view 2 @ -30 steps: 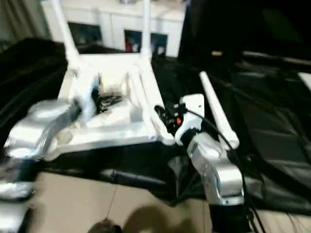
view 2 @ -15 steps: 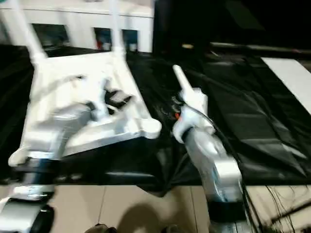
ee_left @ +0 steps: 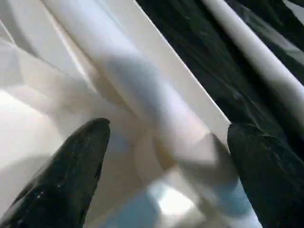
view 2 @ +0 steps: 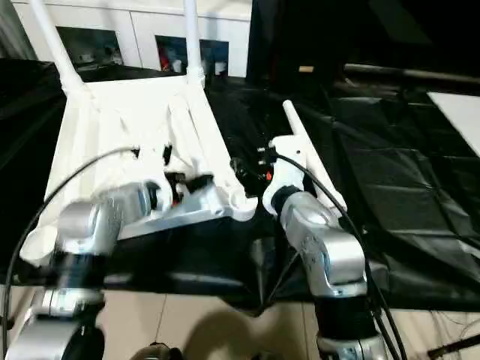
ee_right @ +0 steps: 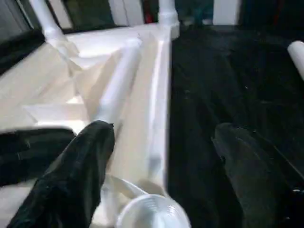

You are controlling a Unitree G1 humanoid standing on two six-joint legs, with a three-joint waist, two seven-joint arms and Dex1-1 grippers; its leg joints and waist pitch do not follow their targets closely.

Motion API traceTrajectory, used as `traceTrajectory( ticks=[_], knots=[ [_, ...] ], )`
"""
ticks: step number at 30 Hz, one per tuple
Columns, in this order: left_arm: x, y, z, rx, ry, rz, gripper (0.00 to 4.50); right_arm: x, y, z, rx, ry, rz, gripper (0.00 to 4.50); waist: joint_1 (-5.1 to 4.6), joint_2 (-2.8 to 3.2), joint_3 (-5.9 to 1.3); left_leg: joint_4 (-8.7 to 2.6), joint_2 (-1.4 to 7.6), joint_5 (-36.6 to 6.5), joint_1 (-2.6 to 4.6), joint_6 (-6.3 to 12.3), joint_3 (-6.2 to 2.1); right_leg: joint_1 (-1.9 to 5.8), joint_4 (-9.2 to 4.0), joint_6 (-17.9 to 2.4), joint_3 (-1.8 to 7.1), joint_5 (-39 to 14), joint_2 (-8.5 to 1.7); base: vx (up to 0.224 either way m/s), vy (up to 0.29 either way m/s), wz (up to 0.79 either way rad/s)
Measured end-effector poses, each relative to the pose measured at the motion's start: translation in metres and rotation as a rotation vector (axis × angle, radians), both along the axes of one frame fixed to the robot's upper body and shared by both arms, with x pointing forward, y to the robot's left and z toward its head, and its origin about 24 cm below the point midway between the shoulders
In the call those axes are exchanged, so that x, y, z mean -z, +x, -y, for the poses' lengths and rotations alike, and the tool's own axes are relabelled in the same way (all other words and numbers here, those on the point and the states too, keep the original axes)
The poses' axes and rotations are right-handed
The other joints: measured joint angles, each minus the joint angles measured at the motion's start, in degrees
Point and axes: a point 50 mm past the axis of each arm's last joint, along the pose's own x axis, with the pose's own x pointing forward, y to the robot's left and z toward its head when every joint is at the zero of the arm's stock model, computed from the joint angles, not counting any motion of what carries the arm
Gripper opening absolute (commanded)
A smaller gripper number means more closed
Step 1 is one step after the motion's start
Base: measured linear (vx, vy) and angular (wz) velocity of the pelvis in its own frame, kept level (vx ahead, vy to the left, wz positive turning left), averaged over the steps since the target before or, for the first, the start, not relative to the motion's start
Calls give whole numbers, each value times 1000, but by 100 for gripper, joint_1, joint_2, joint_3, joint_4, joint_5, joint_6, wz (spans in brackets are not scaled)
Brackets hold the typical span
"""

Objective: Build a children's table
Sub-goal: Pick table leg

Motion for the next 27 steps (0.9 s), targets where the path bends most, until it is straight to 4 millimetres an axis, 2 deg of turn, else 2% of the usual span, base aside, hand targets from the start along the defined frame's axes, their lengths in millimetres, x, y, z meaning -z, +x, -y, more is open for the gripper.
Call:
traceTrajectory(
  ticks=[2, 6, 15, 17, 21, 23, 25, 27],
  knots=[
    [0, 3, 3, 2, -7, -12, 450, 2, -3, 1, 13, -14, -11, 410, 17, 21, -6, -36, 2, 12, -16, -16, 2, -30, 0, 12, -4, -21, 3, 73, -30, 0],
    [1, 6, 8, -6, -57, -43, 450, 7, -7, 1, 31, -26, -45, 410, 32, 55, -18, -38, 24, 58, -97, 34, 0, -104, 8, -18, -30, -40, 14, 42, -13, -1],
    [1, 8, 2, 12, 0, -36, 450, 9, -10, 0, 46, -77, -67, 410, 32, 89, -14, -37, 31, 43, -74, 4, 5, -78, 7, -42, -34, -42, 12, 0, 0, 0],
    [1, 8, -1, 6, -4, -38, 423, 10, -11, 0, 46, -96, -79, 415, 33, 96, -14, -38, 31, 44, -73, 1, 6, -77, 8, -42, -35, -34, 11, 0, 0, 0],
    [2, 9, -5, 9, -3, -44, 402, 12, -11, 0, 48, -119, -95, 415, 35, 125, -31, -38, 32, 47, -73, -4, 5, -76, 8, -40, -35, -23, 11, 0, 0, 0],
    [4, 10, -8, 22, -4, -54, 377, 11, -11, -1, 43, -132, -101, 415, 26, 152, -48, -38, 32, 50, -72, -9, 5, -77, 8, -39, -35, -19, 11, 0, 0, 0],
    [4, 9, -11, 51, -3, -68, 373, 11, -10, -1, 43, -150, -103, 415, 31, 175, -63, -39, 33, 53, -72, -13, 5, -78, 10, -38, -36, -19, 11, 0, 0, 0],
    [6, 6, -13, 83, -3, -104, 345, 11, -10, -2, 39, -154, -109, 415, 37, 197, -76, -39, 33, 53, -72, -13, 5, -78, 10, -38, -37, -19, 11, 0, 0, 0]
  ],
)
